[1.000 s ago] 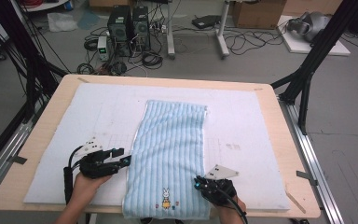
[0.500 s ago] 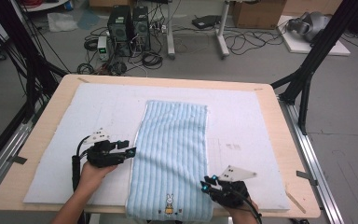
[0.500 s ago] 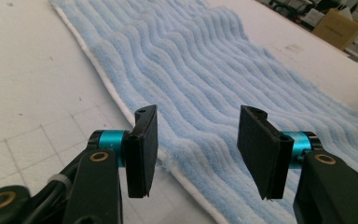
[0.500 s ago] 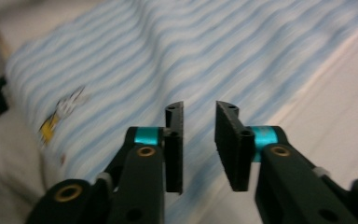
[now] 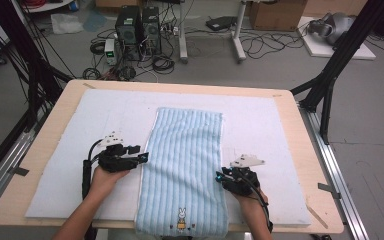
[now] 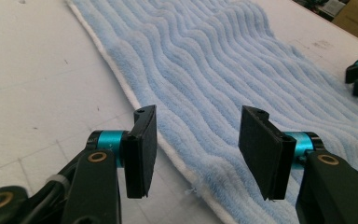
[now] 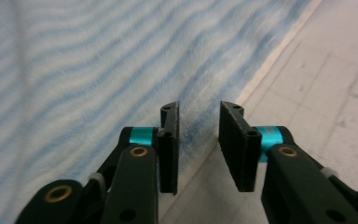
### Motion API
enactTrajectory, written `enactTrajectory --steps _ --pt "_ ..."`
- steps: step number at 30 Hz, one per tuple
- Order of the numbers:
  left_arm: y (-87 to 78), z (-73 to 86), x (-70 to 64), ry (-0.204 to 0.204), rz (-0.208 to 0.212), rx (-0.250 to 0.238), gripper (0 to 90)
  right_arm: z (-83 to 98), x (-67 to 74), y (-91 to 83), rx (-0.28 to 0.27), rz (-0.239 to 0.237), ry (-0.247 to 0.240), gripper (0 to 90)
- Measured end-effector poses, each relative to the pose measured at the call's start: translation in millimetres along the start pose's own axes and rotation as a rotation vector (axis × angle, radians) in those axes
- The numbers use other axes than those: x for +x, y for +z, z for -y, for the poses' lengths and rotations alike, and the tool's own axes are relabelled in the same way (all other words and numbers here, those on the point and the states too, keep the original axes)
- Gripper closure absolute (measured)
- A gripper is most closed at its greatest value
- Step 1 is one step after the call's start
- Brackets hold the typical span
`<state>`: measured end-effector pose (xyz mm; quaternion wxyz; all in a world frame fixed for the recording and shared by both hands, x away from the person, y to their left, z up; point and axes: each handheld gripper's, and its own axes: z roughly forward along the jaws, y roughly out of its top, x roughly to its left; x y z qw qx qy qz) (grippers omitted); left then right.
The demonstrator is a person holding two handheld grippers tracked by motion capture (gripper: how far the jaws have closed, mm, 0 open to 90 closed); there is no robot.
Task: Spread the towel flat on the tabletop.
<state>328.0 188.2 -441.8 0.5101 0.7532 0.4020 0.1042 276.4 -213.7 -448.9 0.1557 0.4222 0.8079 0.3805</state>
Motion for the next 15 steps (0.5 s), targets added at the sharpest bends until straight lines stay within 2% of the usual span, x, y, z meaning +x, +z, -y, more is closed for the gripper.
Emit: enactTrajectory --steps 2,3,6,8,9,12,13,15 --pt "-2.2 0.6 1.3 -0.002 -0.005 0.0 46.8 -0.9 0.8 0.4 0.001 0.0 -0.013 83.3" --pt "-3.1 1.0 1.9 -0.003 -0.005 0.004 46.8 -1.6 1.1 -1.4 0.014 0.002 -0.035 85.9" --pt "-5.4 2.7 3.2 -0.011 -0.008 0.003 46.6 -1.3 1.5 -4.9 0.031 0.041 -0.049 86.5" --pt "-6.5 3.4 2.8 -0.01 -0.007 0.006 46.5 -0.3 -0.4 -8.2 0.041 0.085 -0.05 86.3" --pt "-6.3 3.9 2.1 -0.012 -0.005 0.007 46.4 0.6 -2.3 -9.7 0.041 0.094 -0.039 84.7" --pt "-2.8 5.9 -1.0 -0.016 0.009 0.028 46.0 3.1 -6.7 -11.9 -0.001 0.076 -0.009 68.3" --pt "-1.0 6.7 -2.7 -0.016 0.018 0.038 45.8 3.5 -9.4 -13.9 -0.027 0.058 0.017 66.9" --pt "2.8 7.9 -5.9 -0.01 0.031 0.052 45.8 3.4 -14.0 -18.6 -0.068 0.059 0.049 62.5"
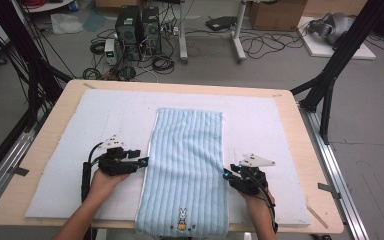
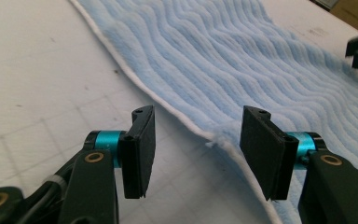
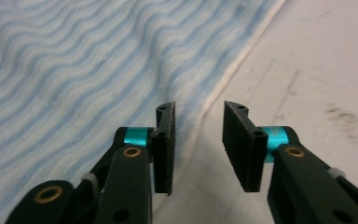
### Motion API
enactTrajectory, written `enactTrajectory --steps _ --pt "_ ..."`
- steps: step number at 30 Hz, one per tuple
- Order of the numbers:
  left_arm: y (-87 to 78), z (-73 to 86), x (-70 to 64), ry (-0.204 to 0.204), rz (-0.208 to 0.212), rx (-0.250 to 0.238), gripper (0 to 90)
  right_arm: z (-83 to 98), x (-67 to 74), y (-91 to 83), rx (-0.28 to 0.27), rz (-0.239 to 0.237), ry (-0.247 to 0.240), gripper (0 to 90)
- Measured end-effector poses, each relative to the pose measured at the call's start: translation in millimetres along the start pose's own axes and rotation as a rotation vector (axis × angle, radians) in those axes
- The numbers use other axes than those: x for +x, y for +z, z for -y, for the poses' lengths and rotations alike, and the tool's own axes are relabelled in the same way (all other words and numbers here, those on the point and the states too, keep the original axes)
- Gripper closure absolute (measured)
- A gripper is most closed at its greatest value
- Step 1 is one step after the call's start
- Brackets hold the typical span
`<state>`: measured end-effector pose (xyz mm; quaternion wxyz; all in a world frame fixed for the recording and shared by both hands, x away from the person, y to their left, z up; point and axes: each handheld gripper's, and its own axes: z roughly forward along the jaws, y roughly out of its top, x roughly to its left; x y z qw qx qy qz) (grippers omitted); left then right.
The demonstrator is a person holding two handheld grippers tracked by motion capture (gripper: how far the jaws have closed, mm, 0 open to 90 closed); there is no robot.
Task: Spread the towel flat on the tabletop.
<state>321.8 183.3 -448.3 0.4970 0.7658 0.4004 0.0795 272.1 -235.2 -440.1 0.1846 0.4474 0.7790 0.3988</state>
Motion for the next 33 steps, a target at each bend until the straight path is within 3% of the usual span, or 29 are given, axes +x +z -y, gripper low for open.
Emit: enactTrajectory --steps 4,5,8,10,16,19,23,25,26,29,33 --pt "9.7 1.2 -5.8 0.003 0.029 0.035 48.8 0.8 -7.9 -5.3 -0.037 0.014 0.036 59.7" --pt "11.9 1.1 -8.1 0.022 0.029 0.057 53.0 1.2 -8.3 -5.6 -0.033 0.013 0.043 59.6" --pt "16.5 0.9 -15.6 0.083 0.004 0.115 76.8 1.7 -7.6 -3.7 -0.029 0.001 0.043 58.7" --pt "16.1 0.7 -17.8 0.108 -0.009 0.126 85.0 1.2 -4.0 -1.4 -0.025 -0.011 0.03 58.6" --pt "4.9 4.7 -14.6 0.088 -0.004 0.145 86.7 -0.1 7.4 5.3 0.002 -0.032 -0.014 58.2" --pt "-3.6 8.6 -13.8 0.088 0.016 0.163 86.7 -0.4 8.0 4.7 0.002 -0.038 -0.012 58.2" --pt "-12.8 15.0 -15.4 0.057 0.043 0.168 86.7 -0.9 7.0 2.4 -0.007 -0.041 -0.007 58.3" --pt "-13.9 16.2 -15.6 0.061 0.044 0.155 85.5 -1.3 6.0 1.7 -0.012 -0.039 -0.002 58.2" --pt "-13.5 16.3 -14.2 0.061 0.033 0.138 83.0 -1.7 5.6 1.8 -0.015 -0.039 0.001 58.2" --pt "-12.8 10.9 -6.9 0.022 -0.018 0.089 54.6 -4.4 2.7 2.7 -0.027 -0.039 0.005 57.5" --pt "-15.3 0.9 6.1 -0.007 -0.017 -0.01 46.1 -13.2 -6.2 6.9 -0.033 -0.02 0.018 57.5"
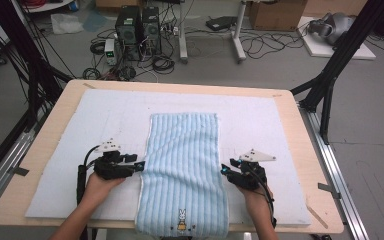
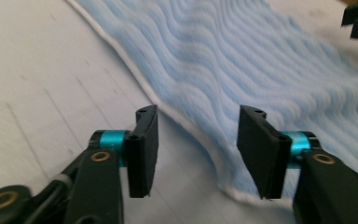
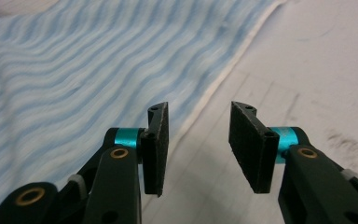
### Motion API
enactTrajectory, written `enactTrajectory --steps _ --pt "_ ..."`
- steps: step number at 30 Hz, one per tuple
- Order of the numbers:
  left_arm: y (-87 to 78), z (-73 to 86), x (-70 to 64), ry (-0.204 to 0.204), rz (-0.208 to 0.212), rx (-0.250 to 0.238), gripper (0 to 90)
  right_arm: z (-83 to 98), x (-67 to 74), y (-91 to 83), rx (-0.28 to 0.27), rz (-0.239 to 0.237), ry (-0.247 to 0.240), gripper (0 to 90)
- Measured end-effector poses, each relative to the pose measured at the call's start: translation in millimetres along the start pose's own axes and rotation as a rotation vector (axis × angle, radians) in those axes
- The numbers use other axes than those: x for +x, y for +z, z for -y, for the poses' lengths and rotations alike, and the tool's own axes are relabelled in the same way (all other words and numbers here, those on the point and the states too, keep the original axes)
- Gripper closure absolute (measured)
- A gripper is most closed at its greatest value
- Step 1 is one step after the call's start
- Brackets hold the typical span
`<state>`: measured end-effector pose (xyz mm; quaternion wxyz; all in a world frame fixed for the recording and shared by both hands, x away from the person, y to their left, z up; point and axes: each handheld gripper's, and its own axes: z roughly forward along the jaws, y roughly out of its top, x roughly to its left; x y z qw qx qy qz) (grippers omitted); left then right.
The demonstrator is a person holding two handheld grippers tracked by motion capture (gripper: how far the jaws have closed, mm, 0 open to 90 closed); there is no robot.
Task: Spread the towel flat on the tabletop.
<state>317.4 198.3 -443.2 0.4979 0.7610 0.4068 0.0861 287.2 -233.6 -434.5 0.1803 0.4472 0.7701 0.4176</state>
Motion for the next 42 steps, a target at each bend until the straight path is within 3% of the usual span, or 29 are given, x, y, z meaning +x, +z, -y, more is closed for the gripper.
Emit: enactTrajectory --steps 2,5,6,10,15,17,18,22,24,26,29,33,42 --pt "0.8 -4.7 6.0 0.021 -0.009 -0.045 43.2 -6.8 -7.9 5.8 -0.01 0.013 0.022 57.8" --pt "5.5 -11.6 13.2 0.053 -0.018 -0.065 39.5 -21.6 -21.7 22.6 -0.006 0.032 0.055 57.9" --pt "7.5 -13.1 15.7 0.053 -0.02 -0.084 39.6 -25.2 -23.2 26.9 -0.001 0.042 0.055 58.0" --pt "16.4 -20.9 22.7 0.032 -0.034 -0.077 39.6 -41.5 -25.6 53.0 0.047 0.032 0.041 60.8" --pt "22.5 -26.8 25.5 0.029 -0.059 -0.084 39.6 -42.2 -23.5 77.2 0.103 0.034 0.016 70.5" --pt "24.5 -30.3 28.0 0.019 -0.073 -0.061 39.6 -42.1 -24.0 75.1 0.109 0.025 0.006 88.2" --pt "24.8 -32.9 29.0 0.016 -0.078 -0.064 39.6 -42.5 -22.8 72.8 0.125 0.04 -0.051 88.4" --pt "28.2 -47.0 33.0 0.011 -0.09 -0.066 39.7 -41.0 -22.4 65.1 0.155 0.098 -0.079 88.5" --pt "33.9 -54.4 36.3 0.006 -0.095 -0.053 39.6 -39.7 -25.8 62.9 0.149 0.086 -0.059 87.2" --pt "41.0 -62.0 39.3 0.006 -0.1 -0.041 39.5 -40.2 -25.5 61.5 0.137 0.083 -0.05 75.7" --pt "51.1 -71.5 43.5 0.003 -0.102 -0.043 39.4 -42.8 -24.3 52.3 0.075 0.06 -0.041 65.3" --pt "69.0 -82.5 52.6 -0.015 -0.078 -0.009 43.5 -45.4 -28.8 37.5 0.005 0.043 -0.035 62.1" --pt "104.7 -93.9 69.0 -0.008 -0.171 0.039 40.9 -37.3 -50.0 19.1 -0.016 0.035 0.014 59.2"
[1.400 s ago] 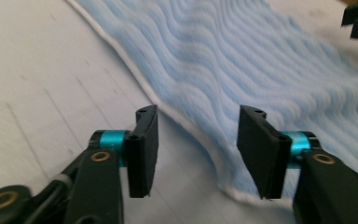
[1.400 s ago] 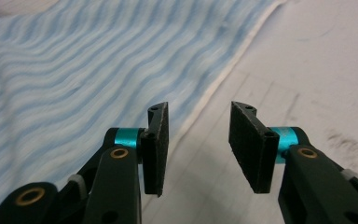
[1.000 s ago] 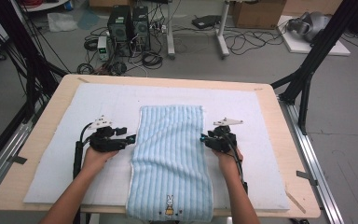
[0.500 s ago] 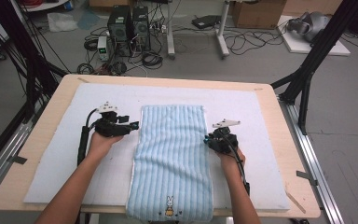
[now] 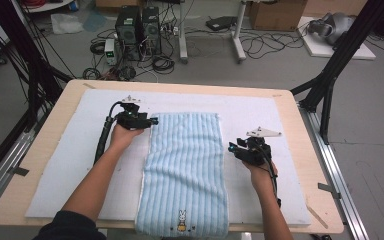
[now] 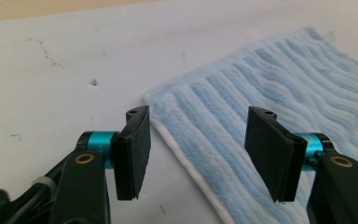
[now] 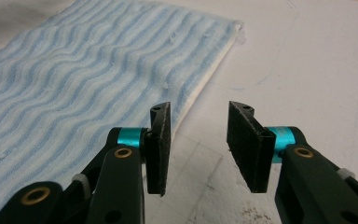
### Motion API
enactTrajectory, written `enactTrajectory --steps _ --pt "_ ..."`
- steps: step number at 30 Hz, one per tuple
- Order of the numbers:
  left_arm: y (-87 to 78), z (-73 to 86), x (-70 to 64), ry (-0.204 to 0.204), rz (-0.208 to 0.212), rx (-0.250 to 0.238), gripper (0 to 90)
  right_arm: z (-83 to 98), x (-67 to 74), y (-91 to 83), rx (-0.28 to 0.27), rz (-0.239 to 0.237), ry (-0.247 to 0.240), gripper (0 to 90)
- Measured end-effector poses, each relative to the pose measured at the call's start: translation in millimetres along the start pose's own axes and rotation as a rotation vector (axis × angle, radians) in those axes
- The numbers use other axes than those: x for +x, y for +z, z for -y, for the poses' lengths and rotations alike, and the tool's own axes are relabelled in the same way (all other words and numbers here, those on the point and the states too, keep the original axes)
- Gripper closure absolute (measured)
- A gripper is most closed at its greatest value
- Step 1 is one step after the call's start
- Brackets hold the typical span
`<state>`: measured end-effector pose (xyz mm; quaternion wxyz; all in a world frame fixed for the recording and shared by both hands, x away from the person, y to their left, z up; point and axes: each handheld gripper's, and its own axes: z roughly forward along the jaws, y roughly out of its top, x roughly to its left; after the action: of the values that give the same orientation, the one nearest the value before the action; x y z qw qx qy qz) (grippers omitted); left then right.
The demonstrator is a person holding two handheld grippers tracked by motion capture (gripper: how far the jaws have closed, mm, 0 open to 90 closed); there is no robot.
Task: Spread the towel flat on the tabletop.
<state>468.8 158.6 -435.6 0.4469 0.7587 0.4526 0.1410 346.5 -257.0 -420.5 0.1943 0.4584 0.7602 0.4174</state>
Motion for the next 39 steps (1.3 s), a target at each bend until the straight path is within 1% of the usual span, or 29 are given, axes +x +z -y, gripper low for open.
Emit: enactTrajectory --steps 3,4,5,6,7,8,9,10,12,13,14,15,17,18,20,21,23,24,25,26,28,29,31,32,33,34,36,38,39 --pt "11.9 0.7 -0.9 0.035 -0.038 0.023 41.6 0.9 -3.5 -1.6 -0.001 -0.004 0.004 58.6" --pt "15.6 1.5 -1.1 0.048 -0.045 0.04 43.4 0.8 -3.7 -2.4 -0.004 -0.004 0.012 58.4" --pt "19.0 2.3 -1.7 0.061 -0.056 0.057 47.5 0.7 -3.8 -3.0 -0.007 -0.01 0.015 58.1" --pt "21.3 2.8 -2.5 0.078 -0.066 0.065 49.1 0.8 -4.1 -3.5 -0.012 -0.013 0.015 58.0" --pt "22.1 2.2 -3.6 0.093 -0.081 0.063 50.3 0.7 -4.1 -3.6 -0.014 -0.016 0.014 57.9" --pt "23.3 1.3 -4.7 0.099 -0.088 0.065 52.7 0.7 -3.9 -3.6 -0.014 -0.017 0.014 58.0" --pt "23.7 0.6 -5.7 0.112 -0.099 0.073 53.9 0.6 -4.0 -3.1 -0.014 -0.019 0.011 58.0" --pt "23.9 0.5 -6.8 0.121 -0.11 0.075 57.7 0.5 -3.9 -2.7 -0.014 -0.022 0.014 57.9" --pt "24.2 0.5 -8.0 0.14 -0.096 0.07 66.1 0.4 -3.7 -1.6 -0.016 -0.026 0.015 57.8" --pt "24.6 0.4 -9.3 0.155 -0.087 0.071 74.7 0.3 -3.6 -0.9 -0.015 -0.027 0.019 57.7" --pt "25.5 -0.4 -11.5 0.176 -0.096 0.074 83.5 0.3 -4.2 0.0 -0.015 -0.028 0.014 57.7" --pt "27.0 -1.9 -13.8 0.184 -0.117 0.077 86.3 0.5 -4.4 0.7 -0.015 -0.027 0.018 57.7" --pt "30.0 -7.9 -13.4 0.194 -0.16 0.083 87.2 0.4 -5.1 1.5 -0.014 -0.03 0.023 57.6" --pt "30.6 -11.1 -11.9 0.19 -0.173 0.082 87.4 0.5 -5.6 1.6 -0.015 -0.029 0.026 57.6" --pt "32.3 -19.0 -7.2 0.16 -0.186 0.055 87.4 0.3 -6.0 1.7 -0.018 -0.028 0.03 57.6" --pt "33.2 -21.6 -5.6 0.15 -0.187 0.046 87.4 0.2 -6.4 1.5 -0.021 -0.027 0.033 57.6" --pt "37.4 -22.2 -4.0 0.133 -0.161 0.047 86.2 0.1 -7.1 1.4 -0.028 -0.025 0.042 57.4" --pt "39.0 -21.6 -3.9 0.125 -0.172 0.043 76.5 0.1 -7.9 1.3 -0.032 -0.024 0.047 57.3" --pt "39.7 -21.0 -3.5 0.104 -0.179 0.038 59.1 0.0 -8.8 1.6 -0.033 -0.023 0.051 57.2" --pt "38.8 -20.8 -2.4 0.091 -0.175 0.035 52.8 0.1 -9.9 2.4 -0.034 -0.025 0.055 56.8" --pt "35.3 -21.4 -0.1 0.072 -0.158 0.029 48.1 -0.4 -13.5 5.3 -0.024 -0.021 0.06 55.7" --pt "32.8 -22.0 1.2 0.064 -0.139 0.025 46.3 -1.2 -15.0 6.7 -0.024 -0.017 0.067 55.7" --pt "28.3 -23.1 2.9 0.052 -0.116 0.018 44.3 -4.5 -19.5 10.6 -0.028 -0.011 0.079 55.7" --pt "26.0 -23.6 2.9 0.05 -0.105 0.017 43.1 -7.5 -21.4 13.7 -0.023 -0.005 0.079 55.7" --pt "24.0 -24.1 3.1 0.058 -0.097 0.018 42.9 -10.8 -23.6 17.1 -0.021 -0.003 0.074 55.7" --pt "21.0 -24.2 2.7 0.063 -0.083 0.006 42.6 -13.7 -24.9 19.9 -0.02 -0.003 0.074 55.8" --pt "16.4 -23.8 2.6 0.071 -0.066 -0.006 42.4 -23.6 -27.8 30.7 -0.001 -0.001 0.066 55.7" --pt "12.3 -21.8 4.2 0.059 -0.055 -0.008 42.0 -31.7 -30.1 42.2 0.009 -0.006 0.063 55.8" --pt "10.6 -20.1 4.6 0.043 -0.051 -0.016 41.6 -34.4 -31.1 48.7 0.011 -0.011 0.069 56.1"
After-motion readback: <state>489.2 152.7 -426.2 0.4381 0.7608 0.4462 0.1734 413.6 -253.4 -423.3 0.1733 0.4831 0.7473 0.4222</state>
